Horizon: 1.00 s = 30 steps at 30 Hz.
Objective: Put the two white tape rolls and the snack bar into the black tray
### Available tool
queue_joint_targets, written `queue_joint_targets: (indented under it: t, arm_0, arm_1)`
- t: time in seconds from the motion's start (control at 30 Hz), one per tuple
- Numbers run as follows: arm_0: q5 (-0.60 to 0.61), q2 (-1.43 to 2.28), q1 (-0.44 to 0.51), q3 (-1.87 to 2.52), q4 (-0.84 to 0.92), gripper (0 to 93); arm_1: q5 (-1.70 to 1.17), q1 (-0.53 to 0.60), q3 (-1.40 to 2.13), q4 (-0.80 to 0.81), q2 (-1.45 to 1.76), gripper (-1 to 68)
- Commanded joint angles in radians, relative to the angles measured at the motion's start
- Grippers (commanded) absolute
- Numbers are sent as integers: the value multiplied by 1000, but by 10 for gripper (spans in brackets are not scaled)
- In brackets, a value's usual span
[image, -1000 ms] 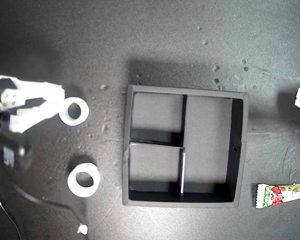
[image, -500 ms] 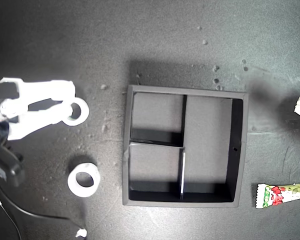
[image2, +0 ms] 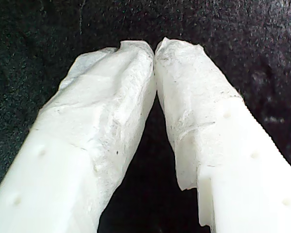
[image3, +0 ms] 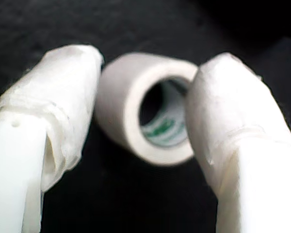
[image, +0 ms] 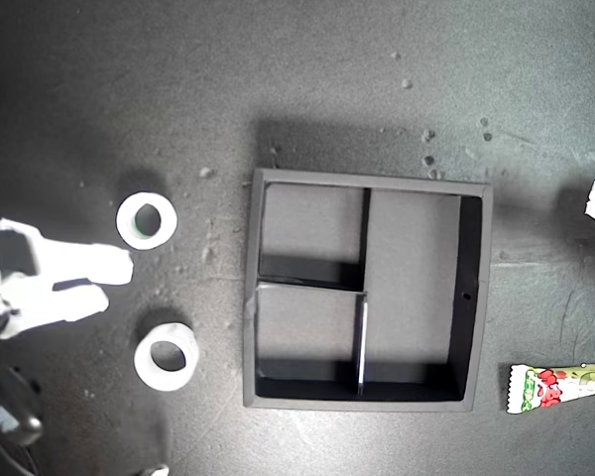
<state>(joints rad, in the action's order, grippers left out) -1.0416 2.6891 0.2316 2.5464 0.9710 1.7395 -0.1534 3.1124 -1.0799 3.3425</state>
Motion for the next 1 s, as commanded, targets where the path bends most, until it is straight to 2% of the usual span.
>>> queue_joint_targets:
  t: [0.0, 0.3, 0.53, 0.63, 0.87, 0.97]
  arm_0:
    - [9, -144, -20, -66, -44, 146]
    - [49, -371, -97, -127, -112, 162]
    - [37, -563, -112, -209, -110, 163]
    - [17, -624, -120, -218, -112, 159]
    - [6, -695, -140, -224, -121, 132]
    - [5, -701, -170, -229, -117, 75]
  arm_1:
    - [-5, 34, 12, 9, 8, -3]
    - [-18, 92, 12, 54, 8, -3]
    - [-28, 112, 12, 78, 8, -3]
    - [-97, 120, 12, 167, 8, -3]
    - [-411, 94, -78, 508, 8, 1]
    - [-497, 86, -160, 578, 8, 129]
